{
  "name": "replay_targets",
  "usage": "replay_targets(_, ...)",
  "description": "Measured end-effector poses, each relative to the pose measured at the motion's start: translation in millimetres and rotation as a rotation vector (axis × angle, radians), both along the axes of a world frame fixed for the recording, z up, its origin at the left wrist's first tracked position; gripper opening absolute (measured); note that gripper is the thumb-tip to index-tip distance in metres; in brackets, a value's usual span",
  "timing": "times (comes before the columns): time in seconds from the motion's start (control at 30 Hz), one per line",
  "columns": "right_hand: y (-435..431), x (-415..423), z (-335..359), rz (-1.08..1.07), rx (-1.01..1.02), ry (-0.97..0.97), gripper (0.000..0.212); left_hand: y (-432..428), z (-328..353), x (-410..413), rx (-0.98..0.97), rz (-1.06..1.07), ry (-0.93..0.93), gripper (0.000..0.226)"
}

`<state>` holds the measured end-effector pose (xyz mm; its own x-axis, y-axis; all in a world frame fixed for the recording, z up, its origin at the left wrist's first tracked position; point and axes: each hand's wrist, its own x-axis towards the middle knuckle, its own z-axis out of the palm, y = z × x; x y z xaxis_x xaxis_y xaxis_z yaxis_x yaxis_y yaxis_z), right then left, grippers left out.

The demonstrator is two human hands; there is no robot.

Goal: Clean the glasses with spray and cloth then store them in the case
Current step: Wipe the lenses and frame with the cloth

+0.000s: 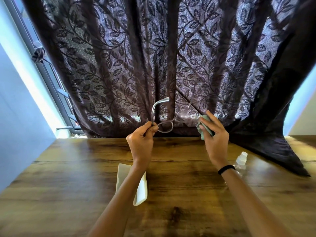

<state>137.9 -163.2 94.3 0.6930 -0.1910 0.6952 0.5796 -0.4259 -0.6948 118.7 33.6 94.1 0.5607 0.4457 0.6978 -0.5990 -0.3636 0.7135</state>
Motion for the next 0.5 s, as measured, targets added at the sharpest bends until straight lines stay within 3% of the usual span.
replay_targets(0.1, -4.7, 0.0, -7.6, -0.023, 0.002, 0.08, 0.026, 3.6, 0.6, 1.8, -0.058, -0.011, 0.03, 0.021)
replay_targets(0.3, -17.8, -8.3, -63.4, -0.018, -0.455, 0.47, 0.024, 8.9, -3.4, 1.3, -0.07, -0.012, 0.055, 0.017)
replay_targets(0.5, -23.2, -23.2, -104.5, -0.04, -0.49, 0.564, 0.026, 9.3, -5.2, -2.1, -0.029, -0.017, 0.067, 0.016)
